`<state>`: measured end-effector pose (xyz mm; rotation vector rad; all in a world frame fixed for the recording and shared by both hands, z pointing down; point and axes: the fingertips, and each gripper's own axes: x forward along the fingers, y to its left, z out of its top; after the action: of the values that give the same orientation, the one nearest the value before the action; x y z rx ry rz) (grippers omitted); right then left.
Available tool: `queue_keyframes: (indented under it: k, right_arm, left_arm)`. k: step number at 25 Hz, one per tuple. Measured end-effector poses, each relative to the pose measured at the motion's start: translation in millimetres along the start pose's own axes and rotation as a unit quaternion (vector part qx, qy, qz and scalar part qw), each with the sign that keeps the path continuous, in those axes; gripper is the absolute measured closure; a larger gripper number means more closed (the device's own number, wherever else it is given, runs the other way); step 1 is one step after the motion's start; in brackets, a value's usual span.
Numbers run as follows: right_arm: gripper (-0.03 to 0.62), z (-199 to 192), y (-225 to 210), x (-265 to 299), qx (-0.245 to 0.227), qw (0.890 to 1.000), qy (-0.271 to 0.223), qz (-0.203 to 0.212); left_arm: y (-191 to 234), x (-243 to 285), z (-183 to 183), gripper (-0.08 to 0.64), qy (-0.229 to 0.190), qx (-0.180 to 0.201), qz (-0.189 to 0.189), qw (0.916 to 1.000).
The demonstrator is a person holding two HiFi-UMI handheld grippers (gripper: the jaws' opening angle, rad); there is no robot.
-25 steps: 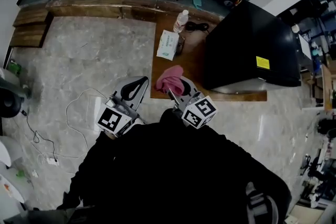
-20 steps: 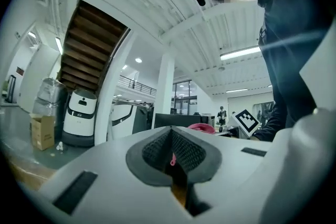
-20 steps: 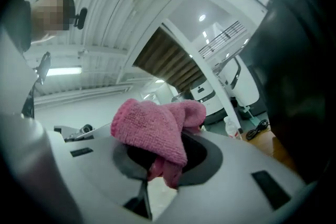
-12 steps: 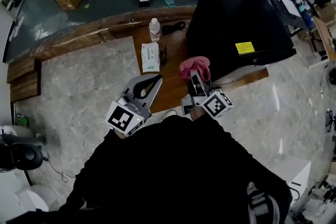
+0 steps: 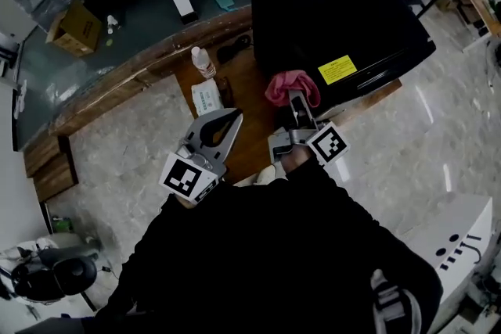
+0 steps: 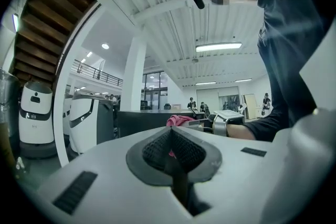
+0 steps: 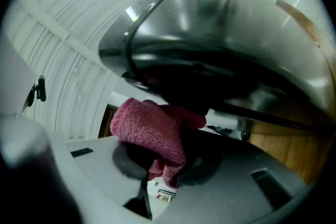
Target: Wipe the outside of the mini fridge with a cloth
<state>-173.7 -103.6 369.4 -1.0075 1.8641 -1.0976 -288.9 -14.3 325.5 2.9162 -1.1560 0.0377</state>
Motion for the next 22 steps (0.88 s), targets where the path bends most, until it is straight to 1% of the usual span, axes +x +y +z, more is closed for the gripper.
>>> queue_keyframes:
  k: [2,5,7,10,12,14,17,20,22]
  right_arm:
    - [0.506,7.7,-11.3,0.0,0.037,0.999,-0.017,-0.016]
    - [0.505,9.0,-26.6,1.0,0.091,0.995,-0.035,-0.031]
    - [0.505,8.4,-38.0,6.8,0.113,0.992,-0.048,-0.034]
    - [0.505,1.8,-58.0,12.4,0.123,0.989,-0.058,-0.051]
    - [0.505,-6.3,-77.8,5.9,0.125,0.987,-0.068,-0.081]
    - [0.505,-14.2,-103.2,-4.7,0.111,0.984,-0.078,-0.116]
    - [0.505,-30.1,-147.7,-9.1,0.085,0.978,-0.088,-0.166]
    - [0.505,-51.8,-192.2,-19.6,0.094,0.967,-0.101,-0.212]
    - [0.505,-61.8,-219.6,-28.0,0.098,0.96,-0.101,-0.24]
  left_arm:
    - [0.3,13.6,-3.4,0.557,0.007,-0.002,-0.017,0.9998]
    - [5.5,33.4,-11.6,0.558,0.014,-0.003,-0.045,0.9989]
    - [16.9,50.4,-21.7,0.558,0.019,-0.01,-0.065,0.9976]
    - [34.6,71.3,-39.1,0.557,0.03,-0.018,-0.098,0.9945]
    - [39.3,79.5,-52.4,0.557,0.036,-0.02,-0.123,0.9915]
    - [40.6,86.1,-70.5,0.557,0.042,-0.021,-0.144,0.9885]
    - [53.2,95.8,-107.8,0.557,0.06,-0.023,-0.16,0.9851]
    - [61.8,104.1,-157.2,0.557,0.097,-0.034,-0.177,0.9789]
    - [64.8,113.6,-185.5,0.557,0.111,-0.042,-0.185,0.9755]
